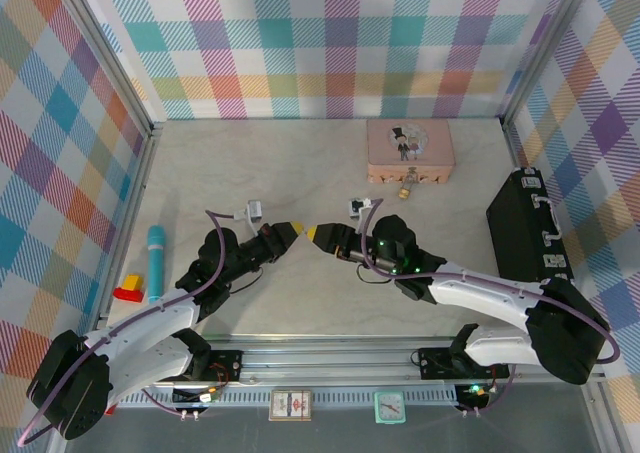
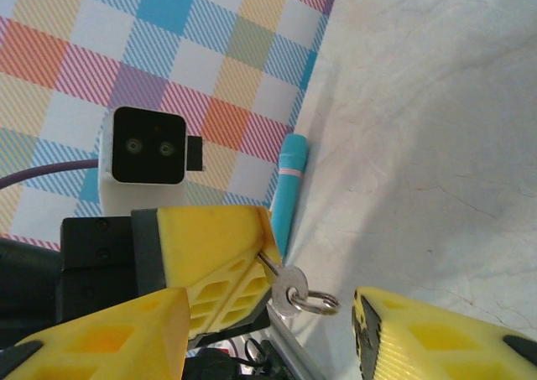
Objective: Unlock the padlock with the key
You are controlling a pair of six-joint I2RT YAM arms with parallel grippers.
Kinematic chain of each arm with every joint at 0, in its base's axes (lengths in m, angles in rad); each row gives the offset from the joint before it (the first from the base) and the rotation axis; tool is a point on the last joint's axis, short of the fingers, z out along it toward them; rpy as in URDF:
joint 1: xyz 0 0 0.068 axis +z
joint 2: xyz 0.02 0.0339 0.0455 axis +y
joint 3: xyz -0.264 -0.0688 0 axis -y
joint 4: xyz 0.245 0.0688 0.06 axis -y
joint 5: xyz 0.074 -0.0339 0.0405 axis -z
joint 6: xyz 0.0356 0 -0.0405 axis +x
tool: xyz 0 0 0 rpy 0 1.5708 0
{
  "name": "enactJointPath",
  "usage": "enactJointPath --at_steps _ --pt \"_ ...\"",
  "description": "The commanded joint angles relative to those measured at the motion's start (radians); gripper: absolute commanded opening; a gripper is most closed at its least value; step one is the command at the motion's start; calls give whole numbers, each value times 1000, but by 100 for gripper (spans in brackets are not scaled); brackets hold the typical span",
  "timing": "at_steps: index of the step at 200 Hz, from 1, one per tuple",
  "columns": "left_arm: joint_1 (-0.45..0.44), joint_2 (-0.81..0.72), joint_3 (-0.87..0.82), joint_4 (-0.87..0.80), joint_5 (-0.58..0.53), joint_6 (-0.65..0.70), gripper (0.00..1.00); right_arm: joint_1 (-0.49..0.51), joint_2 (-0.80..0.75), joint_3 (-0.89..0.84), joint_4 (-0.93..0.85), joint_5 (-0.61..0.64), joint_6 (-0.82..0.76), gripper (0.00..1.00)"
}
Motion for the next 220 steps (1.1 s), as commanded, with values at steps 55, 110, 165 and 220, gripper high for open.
enactJointPath --at_steps 55,110,165,220 --pt "-29 7 52 75 23 -24 0 -10 -33 -31 105 -60 -48 55" --pt "-48 12 70 80 34 -25 0 -23 -42 -28 84 -73 -83 53" --pt "-60 24 74 92 32 -25 0 -25 -35 -25 118 -116 -83 43" --pt "-63 26 66 92 24 -24 0 -30 -42 -29 119 -120 -80 31"
